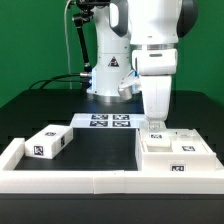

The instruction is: Assemble cabinet

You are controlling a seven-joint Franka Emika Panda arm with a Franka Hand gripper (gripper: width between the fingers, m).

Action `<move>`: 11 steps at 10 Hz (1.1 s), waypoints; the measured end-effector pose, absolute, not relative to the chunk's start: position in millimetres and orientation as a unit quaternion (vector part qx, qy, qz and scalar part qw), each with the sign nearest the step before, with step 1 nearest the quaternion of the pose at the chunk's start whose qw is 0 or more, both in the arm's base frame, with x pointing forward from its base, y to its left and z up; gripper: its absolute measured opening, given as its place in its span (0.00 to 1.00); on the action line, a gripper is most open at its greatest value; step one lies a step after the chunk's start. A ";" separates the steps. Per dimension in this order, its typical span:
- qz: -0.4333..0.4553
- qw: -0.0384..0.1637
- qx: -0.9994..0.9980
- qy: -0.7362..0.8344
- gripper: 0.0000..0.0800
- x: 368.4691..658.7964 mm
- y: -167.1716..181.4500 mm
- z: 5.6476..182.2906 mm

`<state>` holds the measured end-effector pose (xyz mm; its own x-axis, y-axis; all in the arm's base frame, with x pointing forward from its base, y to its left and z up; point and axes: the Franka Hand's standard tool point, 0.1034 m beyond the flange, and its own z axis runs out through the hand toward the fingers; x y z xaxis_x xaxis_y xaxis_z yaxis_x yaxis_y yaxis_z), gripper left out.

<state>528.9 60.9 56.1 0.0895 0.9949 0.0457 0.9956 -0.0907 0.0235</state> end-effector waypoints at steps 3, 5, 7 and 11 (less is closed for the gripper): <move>-0.027 0.007 -0.735 -0.678 0.09 553.2 59.2 56.4; -0.035 0.003 -0.729 -0.684 0.09 569.8 58.2 57.2; -0.039 0.001 -0.725 -0.687 0.09 577.6 57.9 57.9; -0.020 0.013 -0.717 -0.696 0.09 580.9 57.2 55.9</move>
Offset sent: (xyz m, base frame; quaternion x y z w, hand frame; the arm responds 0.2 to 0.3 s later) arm 0.0418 0.0065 -0.0144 0.0098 0.0179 -0.0095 0.9997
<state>580.9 57.2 55.9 0.0294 0.9985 0.0465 0.9995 -0.0298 0.0097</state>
